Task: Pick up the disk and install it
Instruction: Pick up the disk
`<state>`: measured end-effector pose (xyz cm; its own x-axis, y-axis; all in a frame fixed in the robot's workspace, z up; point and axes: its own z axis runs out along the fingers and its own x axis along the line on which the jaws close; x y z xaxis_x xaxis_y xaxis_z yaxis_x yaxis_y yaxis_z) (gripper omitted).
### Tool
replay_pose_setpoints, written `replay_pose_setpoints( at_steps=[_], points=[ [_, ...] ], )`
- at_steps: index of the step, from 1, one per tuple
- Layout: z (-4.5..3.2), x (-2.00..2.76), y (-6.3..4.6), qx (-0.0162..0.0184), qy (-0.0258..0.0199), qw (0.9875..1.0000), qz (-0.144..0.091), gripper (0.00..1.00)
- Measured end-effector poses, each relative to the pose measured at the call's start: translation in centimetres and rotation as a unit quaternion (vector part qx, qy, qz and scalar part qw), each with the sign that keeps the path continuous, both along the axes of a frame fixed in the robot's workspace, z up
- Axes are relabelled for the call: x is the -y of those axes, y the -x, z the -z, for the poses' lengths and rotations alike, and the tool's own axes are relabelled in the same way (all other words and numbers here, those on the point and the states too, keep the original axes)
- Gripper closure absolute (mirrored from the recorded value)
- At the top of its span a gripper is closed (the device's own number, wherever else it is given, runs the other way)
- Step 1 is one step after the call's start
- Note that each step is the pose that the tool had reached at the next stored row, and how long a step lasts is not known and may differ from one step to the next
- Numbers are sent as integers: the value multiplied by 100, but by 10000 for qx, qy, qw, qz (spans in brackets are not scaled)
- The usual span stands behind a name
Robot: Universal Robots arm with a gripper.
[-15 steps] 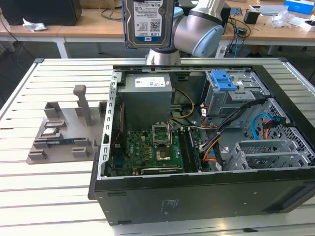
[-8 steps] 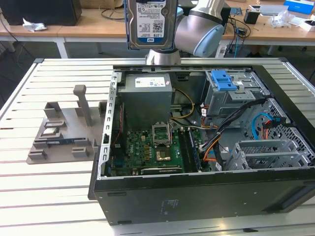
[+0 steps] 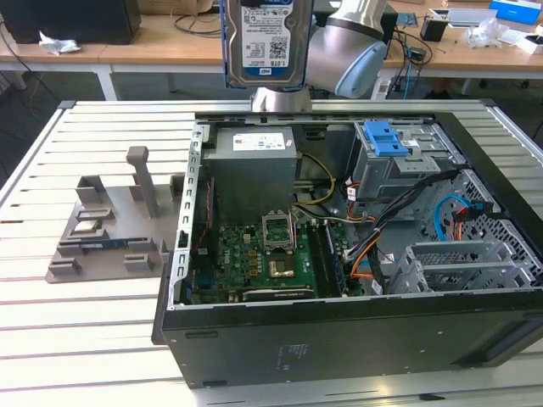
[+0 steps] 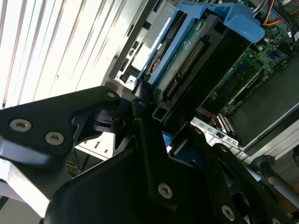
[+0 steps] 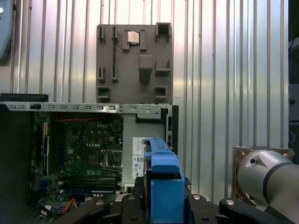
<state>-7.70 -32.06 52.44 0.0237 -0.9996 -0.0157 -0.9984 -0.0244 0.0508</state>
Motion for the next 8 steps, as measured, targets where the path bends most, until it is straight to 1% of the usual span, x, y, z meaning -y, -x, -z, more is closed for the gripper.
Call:
replay_pose_setpoints(
  at_steps=[8],
  points=[
    [0,54,-61,0,0,10000,-1,64]
  ],
)
